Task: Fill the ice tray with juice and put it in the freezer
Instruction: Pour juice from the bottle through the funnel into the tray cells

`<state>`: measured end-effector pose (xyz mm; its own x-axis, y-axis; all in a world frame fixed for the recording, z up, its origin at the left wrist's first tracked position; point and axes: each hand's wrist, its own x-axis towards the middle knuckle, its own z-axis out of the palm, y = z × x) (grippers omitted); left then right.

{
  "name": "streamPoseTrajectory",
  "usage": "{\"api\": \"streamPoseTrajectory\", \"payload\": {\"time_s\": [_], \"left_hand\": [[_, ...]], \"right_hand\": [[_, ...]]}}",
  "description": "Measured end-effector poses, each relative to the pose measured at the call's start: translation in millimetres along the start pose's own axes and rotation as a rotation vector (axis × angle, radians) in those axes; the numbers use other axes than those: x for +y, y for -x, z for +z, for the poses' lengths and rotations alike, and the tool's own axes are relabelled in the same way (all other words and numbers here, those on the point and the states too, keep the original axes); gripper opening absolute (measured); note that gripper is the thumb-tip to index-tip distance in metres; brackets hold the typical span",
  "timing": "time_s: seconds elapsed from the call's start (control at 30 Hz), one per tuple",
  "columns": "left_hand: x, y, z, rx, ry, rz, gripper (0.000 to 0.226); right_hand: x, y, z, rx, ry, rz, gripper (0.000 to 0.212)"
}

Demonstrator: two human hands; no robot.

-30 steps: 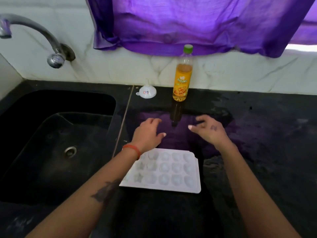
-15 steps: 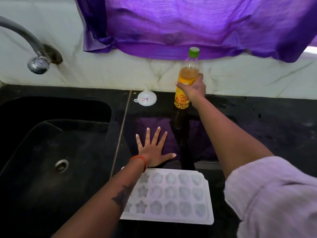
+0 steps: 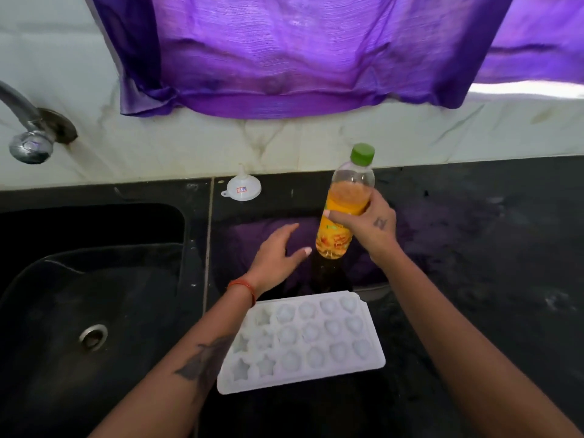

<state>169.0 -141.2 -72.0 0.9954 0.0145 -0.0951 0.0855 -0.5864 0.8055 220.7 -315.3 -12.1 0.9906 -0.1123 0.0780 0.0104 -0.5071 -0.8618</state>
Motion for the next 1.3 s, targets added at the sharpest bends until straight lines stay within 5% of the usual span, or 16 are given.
{"api": "streamPoseTrajectory", "payload": {"time_s": [0.2, 0.43, 0.63, 0.77, 1.03, 1.2, 1.3], "left_hand": [[61, 14, 0, 0.031, 0.325, 0.161, 0.053], [89, 23, -4, -0.019, 0.305, 0.142, 0.070], [116, 14, 5, 0.105, 0.253, 0.164, 0.097], [125, 9, 24, 0.231, 0.196, 0.169, 0.080], [118, 6, 28, 0.292, 0.184, 0.206, 0.066], [119, 5, 29, 0.277, 0.157, 0.226, 0.066], [120, 6, 30, 0.275, 0.165, 0.215, 0.066]], "right_hand": [[11, 43, -15, -0.008, -0.015, -0.016, 0.069], [-16, 28, -69, -0.401, 0.021, 0.025, 0.096], [-82, 12, -97, -0.170, 0.243, -0.381, 0.045], [-95, 2, -85, -0.185, 0.667, -0.500, 0.044], [-82, -1, -80, -0.259, 0.947, -0.921, 0.027], [-94, -25, -108, -0.617, 0.736, -0.751, 0.033], [-103, -30, -105, -0.642, 0.801, -0.648, 0.045]]}}
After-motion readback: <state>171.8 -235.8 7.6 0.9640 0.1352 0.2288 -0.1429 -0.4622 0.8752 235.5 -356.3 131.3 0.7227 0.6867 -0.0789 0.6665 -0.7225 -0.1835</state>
